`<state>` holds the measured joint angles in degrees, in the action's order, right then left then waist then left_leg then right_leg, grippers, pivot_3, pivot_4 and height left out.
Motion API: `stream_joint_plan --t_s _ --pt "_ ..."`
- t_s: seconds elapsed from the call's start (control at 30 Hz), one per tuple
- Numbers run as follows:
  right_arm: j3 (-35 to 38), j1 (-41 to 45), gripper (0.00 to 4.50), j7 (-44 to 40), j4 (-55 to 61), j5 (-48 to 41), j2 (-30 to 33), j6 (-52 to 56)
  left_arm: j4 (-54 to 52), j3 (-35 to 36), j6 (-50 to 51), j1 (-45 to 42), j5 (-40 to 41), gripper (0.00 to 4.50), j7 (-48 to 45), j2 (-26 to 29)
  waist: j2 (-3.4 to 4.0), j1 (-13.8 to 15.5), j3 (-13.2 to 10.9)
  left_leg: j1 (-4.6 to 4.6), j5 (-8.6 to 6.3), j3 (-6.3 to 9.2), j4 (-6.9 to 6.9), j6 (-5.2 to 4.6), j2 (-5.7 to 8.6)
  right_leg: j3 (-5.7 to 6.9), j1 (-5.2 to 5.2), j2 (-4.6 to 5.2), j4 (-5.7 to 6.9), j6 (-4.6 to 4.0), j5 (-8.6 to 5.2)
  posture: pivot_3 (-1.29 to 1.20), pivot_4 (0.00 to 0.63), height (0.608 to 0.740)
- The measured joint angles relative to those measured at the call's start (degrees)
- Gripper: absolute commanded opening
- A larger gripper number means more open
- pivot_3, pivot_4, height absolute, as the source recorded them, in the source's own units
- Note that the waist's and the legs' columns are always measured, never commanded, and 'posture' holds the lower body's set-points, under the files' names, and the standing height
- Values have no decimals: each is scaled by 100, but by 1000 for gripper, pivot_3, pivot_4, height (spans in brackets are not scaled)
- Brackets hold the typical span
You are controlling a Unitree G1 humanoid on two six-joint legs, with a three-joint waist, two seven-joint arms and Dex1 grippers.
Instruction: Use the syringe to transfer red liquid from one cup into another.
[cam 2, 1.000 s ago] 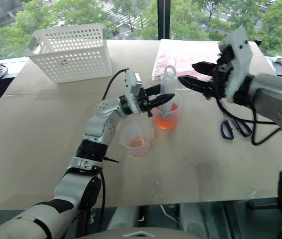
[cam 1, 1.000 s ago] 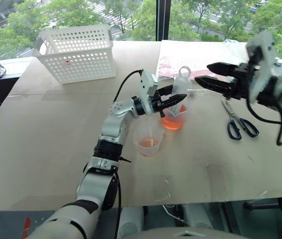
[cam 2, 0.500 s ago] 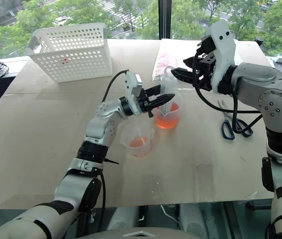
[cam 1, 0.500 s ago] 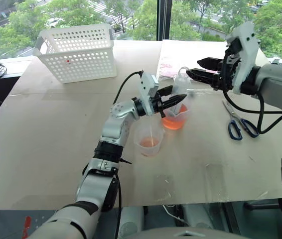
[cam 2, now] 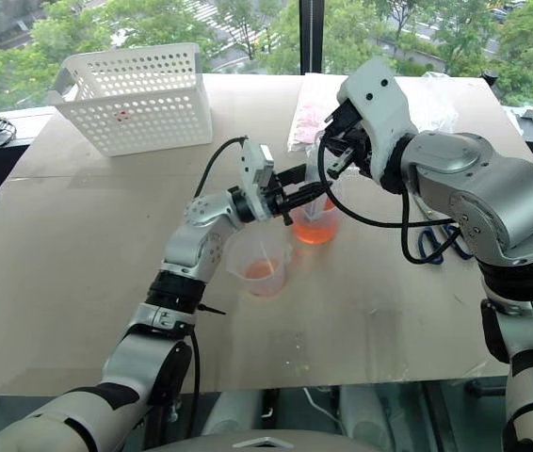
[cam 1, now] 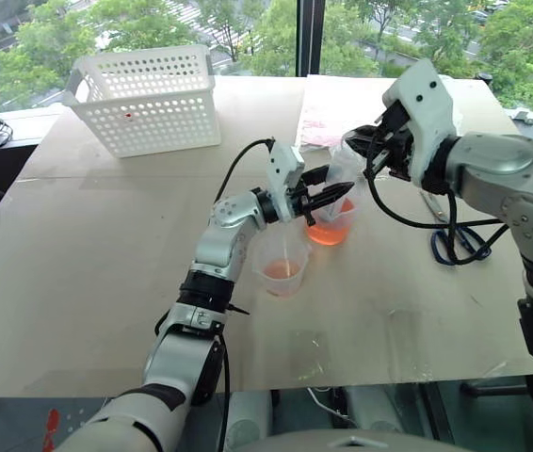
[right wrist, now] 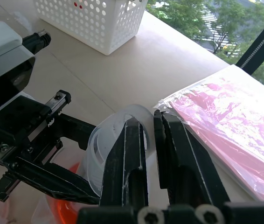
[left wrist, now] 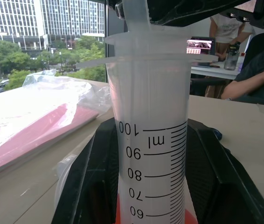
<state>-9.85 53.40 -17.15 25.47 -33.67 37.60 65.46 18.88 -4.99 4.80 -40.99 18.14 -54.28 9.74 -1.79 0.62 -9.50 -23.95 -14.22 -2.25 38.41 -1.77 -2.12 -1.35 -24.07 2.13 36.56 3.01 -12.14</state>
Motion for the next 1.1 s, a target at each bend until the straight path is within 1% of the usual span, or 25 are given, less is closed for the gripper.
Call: stream_joint_plan --t_s 0.27,0.57,1.1 --pt "-106 76 25 -129 32 338 -80 -9 -72 27 39 25 12 1335 61 4 0 -4 0 0 0 -1 0 0 0 0 0 0 -1 0 0 0 150 740" --pt "-397 197 25 -592 -134 850 0 -554 -178 106 98 32 18 1335 96 -5 1 -12 0 0 0 -3 -1 0 1 0 -1 0 -2 0 0 0 150 740" --pt "-439 384 25 -1016 -373 1113 0 -801 -256 179 121 45 120 1335 160 -63 1 -12 0 0 0 -3 -1 0 0 0 -1 0 -2 0 0 0 150 740"
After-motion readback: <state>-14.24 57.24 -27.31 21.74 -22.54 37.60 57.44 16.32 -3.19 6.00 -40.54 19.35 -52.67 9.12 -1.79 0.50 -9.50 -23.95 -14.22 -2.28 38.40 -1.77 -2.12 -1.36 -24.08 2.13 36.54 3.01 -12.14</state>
